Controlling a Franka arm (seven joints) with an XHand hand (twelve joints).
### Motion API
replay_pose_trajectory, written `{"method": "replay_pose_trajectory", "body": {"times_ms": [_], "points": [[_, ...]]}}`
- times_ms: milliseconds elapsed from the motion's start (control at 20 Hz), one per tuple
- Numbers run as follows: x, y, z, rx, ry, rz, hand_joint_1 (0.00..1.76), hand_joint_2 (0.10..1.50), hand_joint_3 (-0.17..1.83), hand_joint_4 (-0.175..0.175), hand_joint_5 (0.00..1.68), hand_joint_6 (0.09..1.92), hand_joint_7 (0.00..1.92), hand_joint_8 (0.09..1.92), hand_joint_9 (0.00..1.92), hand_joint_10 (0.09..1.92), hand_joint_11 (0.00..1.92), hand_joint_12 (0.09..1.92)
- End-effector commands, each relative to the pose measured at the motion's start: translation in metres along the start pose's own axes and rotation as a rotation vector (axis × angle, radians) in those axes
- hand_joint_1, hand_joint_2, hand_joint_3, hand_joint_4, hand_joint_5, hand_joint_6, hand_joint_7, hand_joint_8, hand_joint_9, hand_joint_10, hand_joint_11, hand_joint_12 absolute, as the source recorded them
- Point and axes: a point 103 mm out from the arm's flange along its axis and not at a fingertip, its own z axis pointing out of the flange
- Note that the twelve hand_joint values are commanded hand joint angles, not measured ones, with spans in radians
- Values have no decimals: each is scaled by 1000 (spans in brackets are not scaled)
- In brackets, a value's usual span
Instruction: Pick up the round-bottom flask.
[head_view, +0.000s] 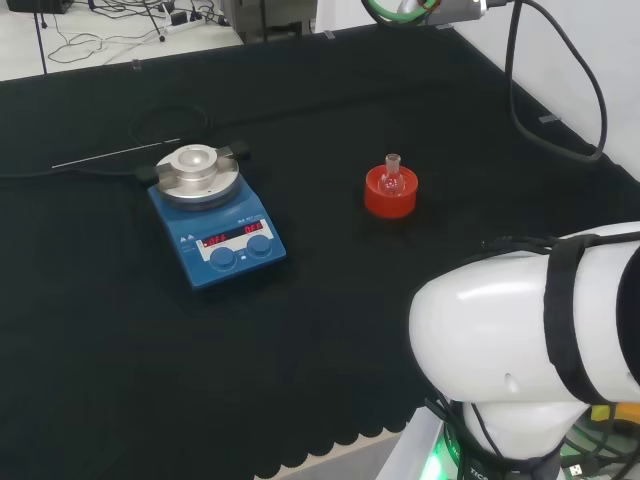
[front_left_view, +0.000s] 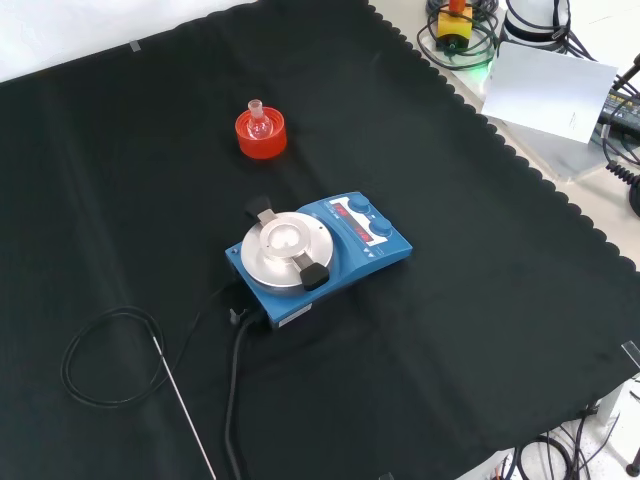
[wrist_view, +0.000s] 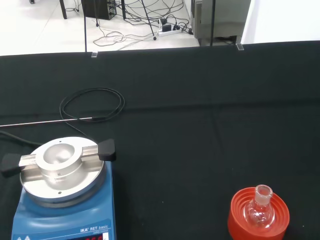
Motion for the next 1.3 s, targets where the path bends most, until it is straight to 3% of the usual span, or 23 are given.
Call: {"method": "replay_pose_trajectory", "body": {"times_ms": [50, 250, 550, 1300], "points": [[-1, 0, 0, -10, -7, 1, 214, 1131, 548, -10, 352, 456, 155, 628, 267, 687, 60, 1336], [-3, 1, 0, -9, -4, 6, 179, 1236, 364, -11, 398, 343, 150, 622, 260, 687, 26, 1393], [-5, 3, 8, 2, -4, 23, 179, 1256, 324, -11, 413, 314, 156, 620, 263, 686, 26, 1396], [-27, 34, 86, 89, 26, 151, 195, 1261, 303, -12, 429, 302, 163, 620, 268, 685, 28, 1399]]}}
